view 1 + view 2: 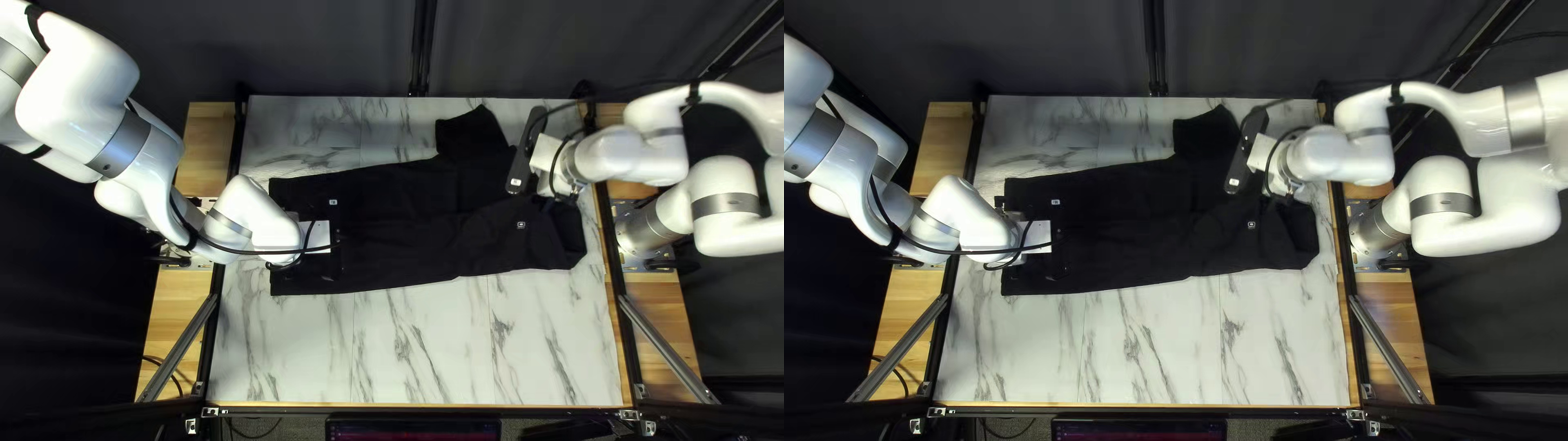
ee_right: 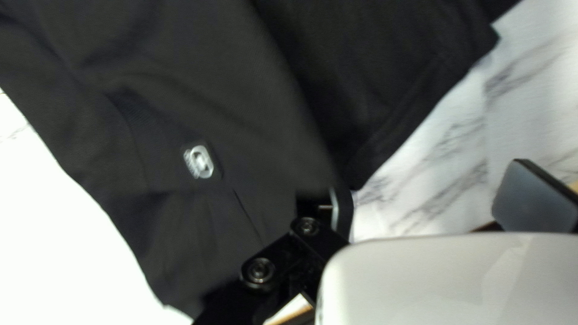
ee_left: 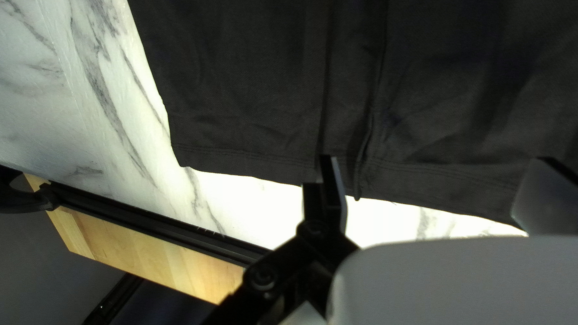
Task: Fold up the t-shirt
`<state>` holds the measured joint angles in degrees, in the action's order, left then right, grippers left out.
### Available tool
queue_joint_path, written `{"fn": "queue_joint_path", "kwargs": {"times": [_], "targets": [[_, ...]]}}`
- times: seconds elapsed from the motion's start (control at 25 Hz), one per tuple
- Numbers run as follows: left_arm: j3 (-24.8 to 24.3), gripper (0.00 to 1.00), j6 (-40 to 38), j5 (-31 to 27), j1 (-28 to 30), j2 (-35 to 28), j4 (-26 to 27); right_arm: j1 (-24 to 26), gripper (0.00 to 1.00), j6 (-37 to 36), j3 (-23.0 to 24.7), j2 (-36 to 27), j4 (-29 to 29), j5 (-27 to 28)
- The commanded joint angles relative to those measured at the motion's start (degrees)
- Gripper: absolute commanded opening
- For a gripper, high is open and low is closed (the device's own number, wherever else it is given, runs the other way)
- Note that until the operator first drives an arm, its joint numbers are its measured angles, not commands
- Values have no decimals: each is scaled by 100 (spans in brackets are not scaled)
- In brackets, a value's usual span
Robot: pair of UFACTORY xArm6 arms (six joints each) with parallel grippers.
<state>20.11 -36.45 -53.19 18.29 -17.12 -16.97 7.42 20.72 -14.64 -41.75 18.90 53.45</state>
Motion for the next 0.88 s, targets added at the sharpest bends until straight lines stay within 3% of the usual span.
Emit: {"fn": "queue_joint_path", "kwargs": {"times": [0.04, 0.28, 0.56, 0.68, 0.88], "targets": [[0, 100, 0, 0, 0, 0, 0, -77, 100, 13, 34, -20, -75, 91], [0, 100, 0, 0, 0, 0, 0, -291, 100, 241, 70, -40, -111, 142], [0, 100, 0, 0, 0, 0, 0, -551, 100, 267, -475, 68, -238, 596], [0, 100, 0, 0, 0, 0, 0, -381, 100, -173, -615, -394, -467, 1033], [0, 100, 0, 0, 0, 0, 0, -73, 100, -1003, -1295, -1042, -1166, 2094]]}}
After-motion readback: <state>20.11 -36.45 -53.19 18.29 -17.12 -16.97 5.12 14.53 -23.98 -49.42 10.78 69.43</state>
